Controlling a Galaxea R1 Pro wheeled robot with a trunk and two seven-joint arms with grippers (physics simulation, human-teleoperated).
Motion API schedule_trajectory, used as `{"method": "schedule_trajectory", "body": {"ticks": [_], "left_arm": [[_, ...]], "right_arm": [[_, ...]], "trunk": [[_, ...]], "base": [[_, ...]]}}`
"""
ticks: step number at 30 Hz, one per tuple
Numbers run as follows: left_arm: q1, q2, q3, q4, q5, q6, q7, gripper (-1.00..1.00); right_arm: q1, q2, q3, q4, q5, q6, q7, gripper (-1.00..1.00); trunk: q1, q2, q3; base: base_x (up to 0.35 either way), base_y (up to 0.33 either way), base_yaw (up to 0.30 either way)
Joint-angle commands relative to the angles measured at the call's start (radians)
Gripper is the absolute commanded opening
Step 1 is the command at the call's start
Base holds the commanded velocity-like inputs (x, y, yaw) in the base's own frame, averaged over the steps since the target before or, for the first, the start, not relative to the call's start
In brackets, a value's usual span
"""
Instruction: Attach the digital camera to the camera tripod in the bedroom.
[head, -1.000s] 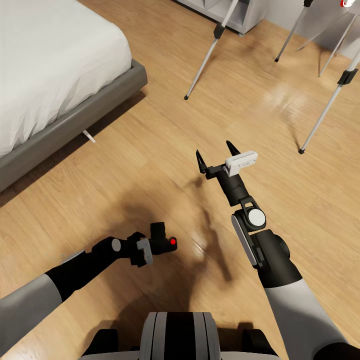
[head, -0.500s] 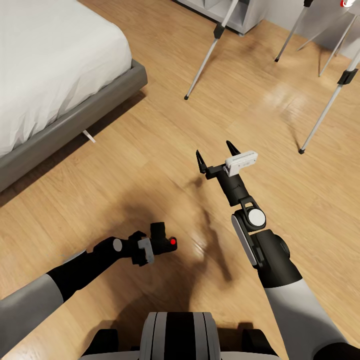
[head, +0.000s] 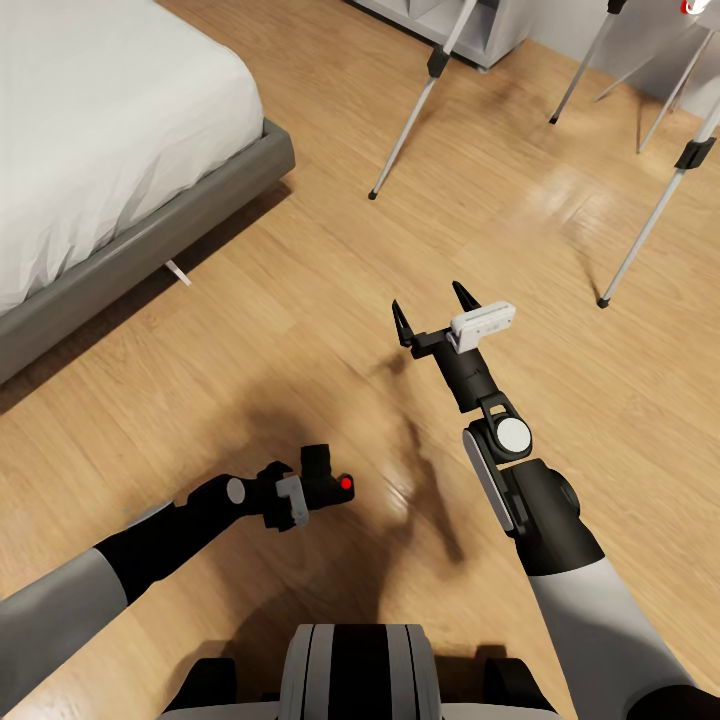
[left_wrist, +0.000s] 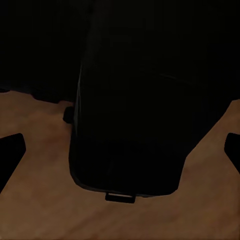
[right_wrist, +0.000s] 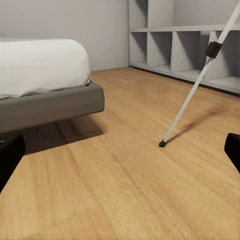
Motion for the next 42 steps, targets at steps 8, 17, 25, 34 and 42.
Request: {"method": "schedule_trajectory", "body": {"ticks": [8, 17, 25, 34, 42], "left_arm": [[-0.001, 0.0, -0.003, 0.003, -0.008, 0.003, -0.004, 1.0], [-0.001, -0.002, -0.006, 0.024, -0.008, 0.003, -0.003, 1.0], [-0.001, -0.006, -0.016, 0.04, -0.008, 0.003, 0.012, 1.0], [-0.001, -0.012, -0.018, 0.044, -0.008, 0.003, 0.03, 1.0], [-0.001, -0.014, -0.018, 0.045, -0.008, 0.003, 0.031, 1.0]], "right_arm": [[0.0, 0.0, -0.001, 0.001, 0.0, -0.003, 0.004, 1.0], [0.0, 0.0, -0.001, 0.001, -0.001, -0.003, 0.004, 1.0], [0.0, 0.0, -0.001, 0.001, -0.001, -0.003, 0.004, 1.0], [0.0, 0.0, -0.001, 0.001, -0.001, -0.003, 0.004, 1.0], [0.0, 0.0, -0.001, 0.001, 0.0, -0.003, 0.004, 1.0]], "trunk": [[0.0, 0.0, -0.001], [0.0, 0.0, -0.001], [0.0, 0.0, -0.001], [0.0, 0.0, -0.001], [0.0, 0.0, -0.001]], "base": [[0.0, 0.0, 0.0], [0.0, 0.0, 0.0], [0.0, 0.0, 0.0], [0.0, 0.0, 0.0], [0.0, 0.0, 0.0]]}}
